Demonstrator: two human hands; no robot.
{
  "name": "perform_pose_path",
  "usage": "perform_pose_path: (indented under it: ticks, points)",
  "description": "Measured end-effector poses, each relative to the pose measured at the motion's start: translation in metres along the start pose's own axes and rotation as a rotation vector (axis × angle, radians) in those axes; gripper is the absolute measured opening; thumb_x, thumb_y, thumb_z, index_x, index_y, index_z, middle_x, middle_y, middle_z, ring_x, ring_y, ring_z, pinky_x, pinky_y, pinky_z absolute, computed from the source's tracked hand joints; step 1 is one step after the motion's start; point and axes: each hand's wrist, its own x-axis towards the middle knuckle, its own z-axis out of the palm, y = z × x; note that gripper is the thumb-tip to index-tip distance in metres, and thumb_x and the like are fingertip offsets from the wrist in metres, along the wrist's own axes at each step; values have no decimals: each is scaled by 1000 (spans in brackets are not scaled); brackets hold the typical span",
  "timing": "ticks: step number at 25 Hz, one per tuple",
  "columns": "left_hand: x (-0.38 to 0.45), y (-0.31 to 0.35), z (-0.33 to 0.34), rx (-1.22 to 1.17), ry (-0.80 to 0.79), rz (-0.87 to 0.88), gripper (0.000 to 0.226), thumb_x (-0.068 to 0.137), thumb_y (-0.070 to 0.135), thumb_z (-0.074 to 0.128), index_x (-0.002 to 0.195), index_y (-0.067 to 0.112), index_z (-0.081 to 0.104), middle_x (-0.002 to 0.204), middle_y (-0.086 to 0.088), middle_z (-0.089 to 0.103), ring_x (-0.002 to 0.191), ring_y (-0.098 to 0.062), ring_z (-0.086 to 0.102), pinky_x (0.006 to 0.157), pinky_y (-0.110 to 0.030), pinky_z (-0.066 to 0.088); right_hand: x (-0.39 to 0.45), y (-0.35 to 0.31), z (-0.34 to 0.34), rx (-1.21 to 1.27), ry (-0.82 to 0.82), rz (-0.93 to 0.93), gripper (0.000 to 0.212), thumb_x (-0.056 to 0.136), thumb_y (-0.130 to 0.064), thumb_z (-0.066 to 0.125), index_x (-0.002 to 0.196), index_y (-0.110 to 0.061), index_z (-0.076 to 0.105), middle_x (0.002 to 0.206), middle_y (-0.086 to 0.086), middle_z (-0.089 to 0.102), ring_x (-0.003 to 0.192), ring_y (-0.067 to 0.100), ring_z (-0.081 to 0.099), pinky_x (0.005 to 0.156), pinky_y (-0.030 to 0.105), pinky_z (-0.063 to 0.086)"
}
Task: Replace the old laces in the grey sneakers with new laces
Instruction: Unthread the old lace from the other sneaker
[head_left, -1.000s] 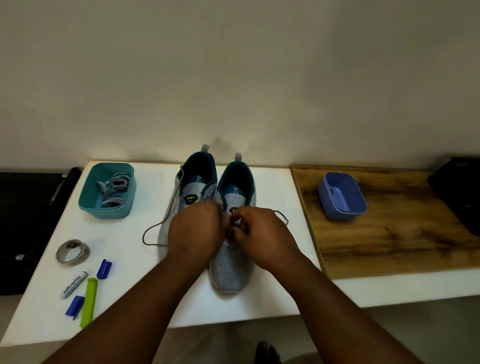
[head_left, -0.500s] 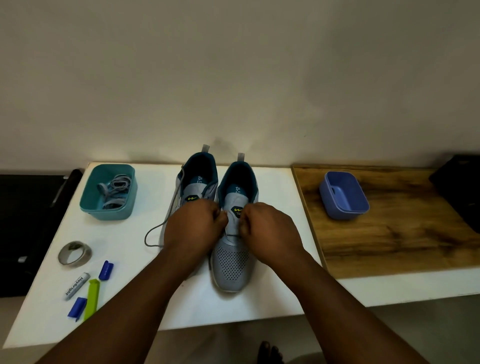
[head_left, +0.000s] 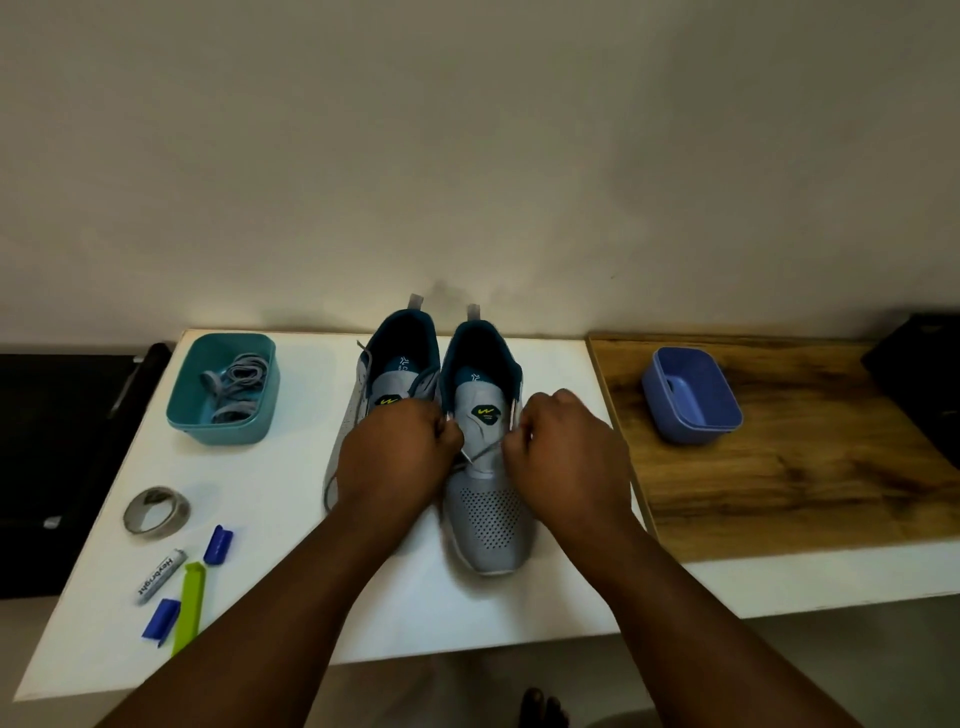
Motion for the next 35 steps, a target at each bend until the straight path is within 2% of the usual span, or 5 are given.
perform_pose_path:
  ticks: [5,10,17,25,35]
  points:
    - [-3,2,5,-78,-72,23,38,91,39,57,58,21,53,55,2,54,55,-16,54,51,-26,32,0,-9,4,86,-212,-231,36,95,-39,66,129,-27,61,120,1,50,96,20,62,75,26,45]
    - [-2,-4,9,-134,-59,9,40,93,39,57,59,18,58,56,0,58,57,-17,58,57,-32,50,3,-8,16,63,-350,-340,23,97,-40,61,109,-25,74,108,0,57,92,24,62,70,29,40]
    - [0,-6,10,-171,-75,0,40,92,36,58,57,17,55,53,0,53,54,-17,54,54,-28,38,0,-7,21,176,-376,-277,16,94,-38,66,101,-24,71,100,-3,57,89,22,61,71,34,49]
    - [-4,0,8,-67,-47,-11,41,89,39,59,56,16,50,54,0,51,56,-19,54,52,-28,34,1,12,-2,58,35,89,19,101,-23,53,118,-19,59,120,4,53,88,23,63,63,30,39]
    - [-3,-2,9,-103,-42,29,41,94,39,56,59,17,60,53,0,56,54,-15,57,55,-33,50,3,0,17,-18,-326,-409,20,95,-39,64,110,-34,76,104,-6,54,91,19,62,68,27,40]
